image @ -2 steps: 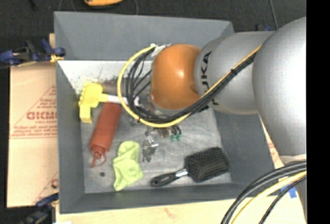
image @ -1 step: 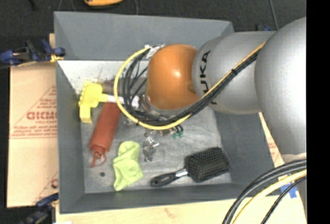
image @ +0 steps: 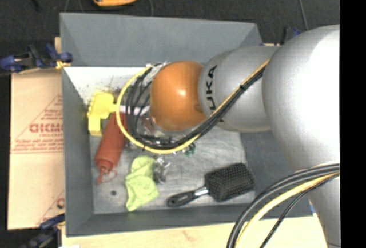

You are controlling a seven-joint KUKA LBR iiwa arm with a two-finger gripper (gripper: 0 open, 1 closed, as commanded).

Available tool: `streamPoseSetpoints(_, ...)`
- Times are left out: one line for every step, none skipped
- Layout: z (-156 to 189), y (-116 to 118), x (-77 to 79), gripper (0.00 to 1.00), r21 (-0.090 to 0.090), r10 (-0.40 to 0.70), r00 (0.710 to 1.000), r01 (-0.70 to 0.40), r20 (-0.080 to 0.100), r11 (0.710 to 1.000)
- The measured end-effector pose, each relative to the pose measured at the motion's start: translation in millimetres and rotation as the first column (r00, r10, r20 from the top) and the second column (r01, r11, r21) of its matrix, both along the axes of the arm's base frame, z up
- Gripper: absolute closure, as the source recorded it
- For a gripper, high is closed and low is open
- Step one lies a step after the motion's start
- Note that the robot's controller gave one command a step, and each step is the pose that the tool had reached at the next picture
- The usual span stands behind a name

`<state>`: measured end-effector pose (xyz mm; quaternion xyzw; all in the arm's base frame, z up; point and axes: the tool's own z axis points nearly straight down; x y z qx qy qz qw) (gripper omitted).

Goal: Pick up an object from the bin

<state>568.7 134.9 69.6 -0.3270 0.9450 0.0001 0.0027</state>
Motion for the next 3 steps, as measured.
streamPoseSetpoints(3.9,-3.9,-9.0,1.0,-0.003,0.23,0.973,-0.23,-0.002,0.973)
streamPoseSetpoints(3.9,-3.9,-9.0,1.0,-0.003,0.23,0.973,-0.23,-0.002,0.973)
streamPoseSetpoints(6.9,-4.2,-9.5,1.0,-0.002,0.229,0.973,-0.229,-0.002,0.973)
